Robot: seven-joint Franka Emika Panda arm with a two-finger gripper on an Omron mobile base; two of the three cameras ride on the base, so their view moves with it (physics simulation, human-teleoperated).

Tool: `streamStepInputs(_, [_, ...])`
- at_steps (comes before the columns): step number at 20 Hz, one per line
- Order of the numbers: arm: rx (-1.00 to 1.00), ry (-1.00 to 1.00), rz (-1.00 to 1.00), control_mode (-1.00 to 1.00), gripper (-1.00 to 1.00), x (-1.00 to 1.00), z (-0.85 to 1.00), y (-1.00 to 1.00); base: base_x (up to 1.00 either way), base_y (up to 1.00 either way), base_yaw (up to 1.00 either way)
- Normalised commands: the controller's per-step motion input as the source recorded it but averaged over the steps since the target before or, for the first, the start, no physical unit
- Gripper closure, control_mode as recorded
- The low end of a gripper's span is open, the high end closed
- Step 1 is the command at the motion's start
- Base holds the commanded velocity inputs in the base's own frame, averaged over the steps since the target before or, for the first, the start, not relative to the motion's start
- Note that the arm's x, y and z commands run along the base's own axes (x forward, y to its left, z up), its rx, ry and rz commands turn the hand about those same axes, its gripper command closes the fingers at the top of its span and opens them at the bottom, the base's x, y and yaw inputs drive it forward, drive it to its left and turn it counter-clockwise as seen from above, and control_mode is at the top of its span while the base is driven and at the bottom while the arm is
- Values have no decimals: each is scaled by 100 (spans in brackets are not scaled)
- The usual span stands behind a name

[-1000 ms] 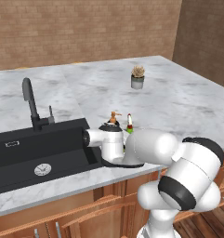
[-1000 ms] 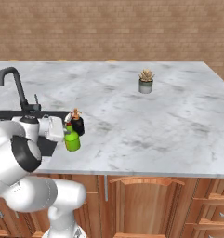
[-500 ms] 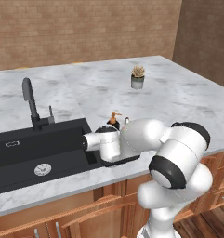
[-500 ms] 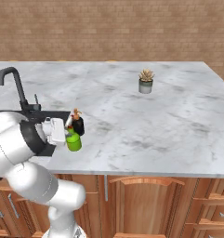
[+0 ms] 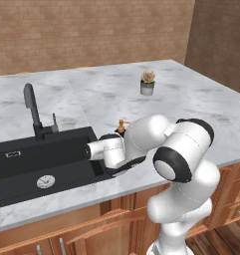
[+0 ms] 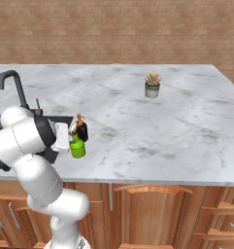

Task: Locate and retrieve the spray and soap dispenser from the cabinet. Place them next to the sink.

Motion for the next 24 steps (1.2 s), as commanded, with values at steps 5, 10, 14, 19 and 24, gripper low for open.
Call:
streamStepInputs(5, [2, -3, -3, -100, 100, 18, -25, 7, 0, 0, 0])
streamStepInputs(10, [2, 0, -4, -100, 100, 13, -33, 0, 0, 0, 0])
streamStepInputs(14, [3, 0, -6, -100, 100, 2, -42, 0, 0, 0, 0])
streamStepInputs(19, [3, -3, -4, -100, -100, -2, -23, 11, 0, 0, 0])
streamStepInputs(24, [1, -3, -2, -100, -100, -5, -16, 15, 0, 0, 0])
